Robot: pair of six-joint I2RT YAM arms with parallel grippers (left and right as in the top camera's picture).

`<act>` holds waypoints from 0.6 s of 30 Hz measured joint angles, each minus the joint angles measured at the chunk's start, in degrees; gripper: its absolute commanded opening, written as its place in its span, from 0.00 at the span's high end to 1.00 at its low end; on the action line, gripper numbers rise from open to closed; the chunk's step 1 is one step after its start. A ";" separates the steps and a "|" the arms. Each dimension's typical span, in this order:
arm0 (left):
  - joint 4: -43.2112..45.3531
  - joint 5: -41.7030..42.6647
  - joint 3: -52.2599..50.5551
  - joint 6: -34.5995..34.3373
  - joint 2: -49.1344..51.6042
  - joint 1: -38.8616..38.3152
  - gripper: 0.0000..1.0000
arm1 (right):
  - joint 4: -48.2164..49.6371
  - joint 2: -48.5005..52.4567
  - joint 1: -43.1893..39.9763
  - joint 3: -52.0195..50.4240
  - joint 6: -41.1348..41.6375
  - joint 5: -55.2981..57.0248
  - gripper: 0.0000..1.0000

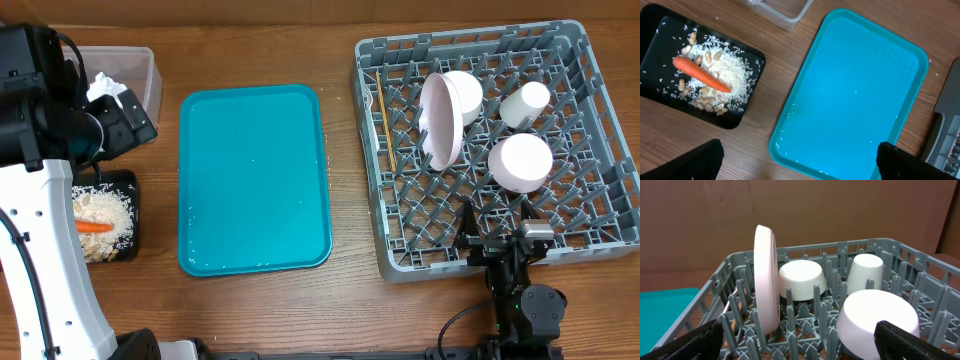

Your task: Sort waste into correct bins and load items into the dishwasher rack

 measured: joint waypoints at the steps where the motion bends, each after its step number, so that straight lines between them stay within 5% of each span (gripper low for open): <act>1: 0.13 -0.02 0.00 -0.28 -0.02 -0.31 0.00 | -0.02 0.00 0.00 0.00 0.02 0.02 0.00; 10: 14.21 0.00 -11.80 1.31 -8.35 -8.96 0.00 | 0.00 0.00 0.00 0.00 0.00 0.02 0.00; 18: 35.63 2.32 -44.83 9.53 -28.76 -10.80 0.00 | -0.04 0.00 0.00 0.00 0.00 0.00 0.00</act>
